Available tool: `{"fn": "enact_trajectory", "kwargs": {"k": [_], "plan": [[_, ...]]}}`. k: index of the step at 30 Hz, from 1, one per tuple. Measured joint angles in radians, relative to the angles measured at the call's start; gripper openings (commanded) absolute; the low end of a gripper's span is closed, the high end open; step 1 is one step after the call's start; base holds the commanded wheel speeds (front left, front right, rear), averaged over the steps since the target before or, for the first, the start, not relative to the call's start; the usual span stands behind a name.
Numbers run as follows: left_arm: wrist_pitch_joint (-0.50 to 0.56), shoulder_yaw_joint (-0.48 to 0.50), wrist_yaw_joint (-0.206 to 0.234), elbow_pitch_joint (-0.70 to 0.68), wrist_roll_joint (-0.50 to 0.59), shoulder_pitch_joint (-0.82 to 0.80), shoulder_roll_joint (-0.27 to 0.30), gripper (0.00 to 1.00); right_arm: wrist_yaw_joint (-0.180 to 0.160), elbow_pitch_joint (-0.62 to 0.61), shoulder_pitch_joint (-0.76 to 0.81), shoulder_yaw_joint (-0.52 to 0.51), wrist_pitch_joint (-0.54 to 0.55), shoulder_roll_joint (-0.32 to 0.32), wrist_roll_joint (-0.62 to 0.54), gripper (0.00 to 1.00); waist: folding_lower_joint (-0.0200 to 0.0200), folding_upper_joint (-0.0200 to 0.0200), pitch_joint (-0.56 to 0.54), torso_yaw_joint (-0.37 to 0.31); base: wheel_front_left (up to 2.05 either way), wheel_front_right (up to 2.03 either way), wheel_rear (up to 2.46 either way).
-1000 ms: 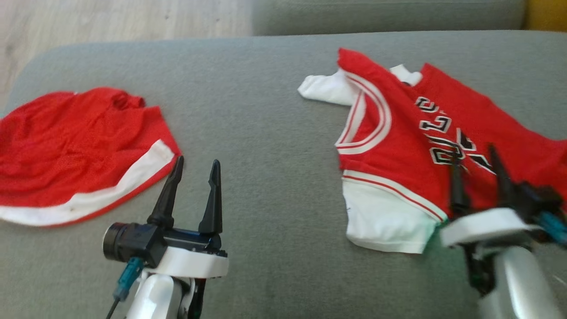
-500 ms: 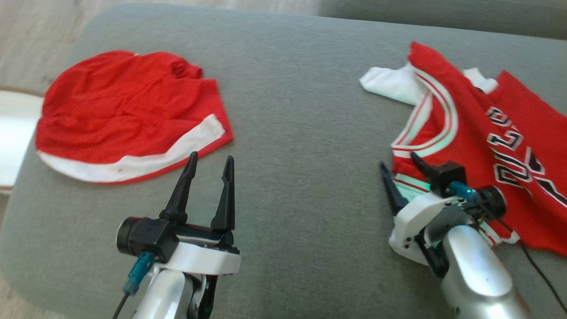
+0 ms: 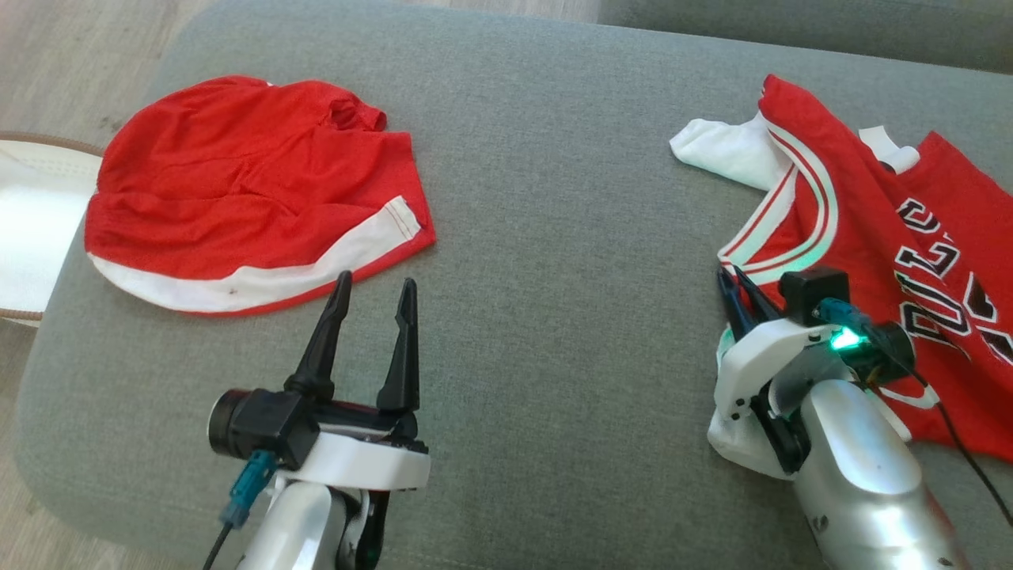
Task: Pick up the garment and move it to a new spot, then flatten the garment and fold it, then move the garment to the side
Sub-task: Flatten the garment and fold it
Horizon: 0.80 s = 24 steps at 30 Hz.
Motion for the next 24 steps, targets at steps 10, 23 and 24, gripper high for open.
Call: {"fn": "enact_trajectory", "kwargs": {"k": [10, 23, 24], "plan": [[0.0, -0.027, -0.002, 0.0, -0.007, -0.005, 0.0, 1.0, 0.0, 0.035, -0.113, 0.129, -0.092, -0.006, 0.092, 0.0, 0.0, 0.0, 0.008, 0.012, 0.0, 0.0, 0.0], [0.0, -0.032, -0.001, 0.006, -0.01, -0.008, 0.0, 1.0, 0.0, 0.123, -0.304, 0.301, -0.169, -0.008, 0.178, 0.68, 0.0, 0.0, 0.024, 0.095, 0.0, 0.0, 0.0], [0.0, -0.032, -0.001, 0.006, -0.01, -0.008, 0.0, 1.0, 0.0, 0.134, -0.316, 0.309, -0.176, -0.008, 0.173, 1.0, 0.0, 0.0, 0.027, 0.097, 0.0, 0.0, 0.0]]}}
